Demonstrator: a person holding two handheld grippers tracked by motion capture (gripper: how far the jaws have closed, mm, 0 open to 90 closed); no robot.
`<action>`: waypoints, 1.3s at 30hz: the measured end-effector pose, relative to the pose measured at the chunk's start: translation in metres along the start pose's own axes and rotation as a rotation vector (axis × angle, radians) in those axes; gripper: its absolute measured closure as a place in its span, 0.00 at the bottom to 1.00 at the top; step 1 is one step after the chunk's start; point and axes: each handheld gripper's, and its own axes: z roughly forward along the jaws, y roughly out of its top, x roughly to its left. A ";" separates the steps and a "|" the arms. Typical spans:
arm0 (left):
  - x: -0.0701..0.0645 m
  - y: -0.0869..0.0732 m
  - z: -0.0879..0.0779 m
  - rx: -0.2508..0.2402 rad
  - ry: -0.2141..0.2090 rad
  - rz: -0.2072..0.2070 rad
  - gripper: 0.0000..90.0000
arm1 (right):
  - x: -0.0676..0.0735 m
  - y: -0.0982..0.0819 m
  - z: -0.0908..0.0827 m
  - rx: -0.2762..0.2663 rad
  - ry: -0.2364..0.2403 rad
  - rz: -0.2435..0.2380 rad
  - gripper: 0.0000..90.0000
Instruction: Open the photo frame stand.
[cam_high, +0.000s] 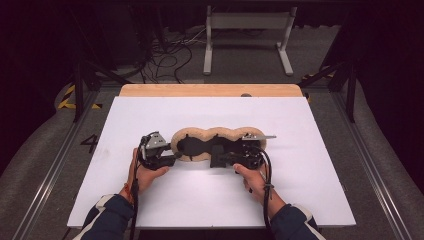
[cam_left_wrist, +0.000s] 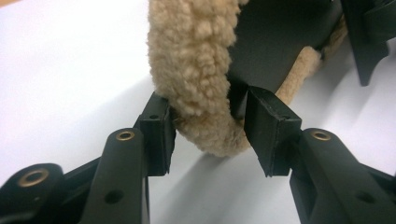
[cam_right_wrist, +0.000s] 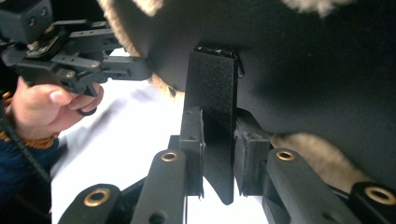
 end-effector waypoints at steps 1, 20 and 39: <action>-0.002 -0.002 0.001 -0.005 0.005 -0.026 0.61 | -0.001 0.000 0.001 -0.003 0.000 -0.006 0.84; 0.008 -0.002 0.011 0.001 -0.137 -0.059 0.24 | 0.000 -0.002 0.003 0.001 -0.023 -0.106 0.84; -0.006 -0.001 0.023 0.076 0.059 0.059 0.54 | 0.005 -0.004 0.004 -0.007 -0.058 -0.173 0.84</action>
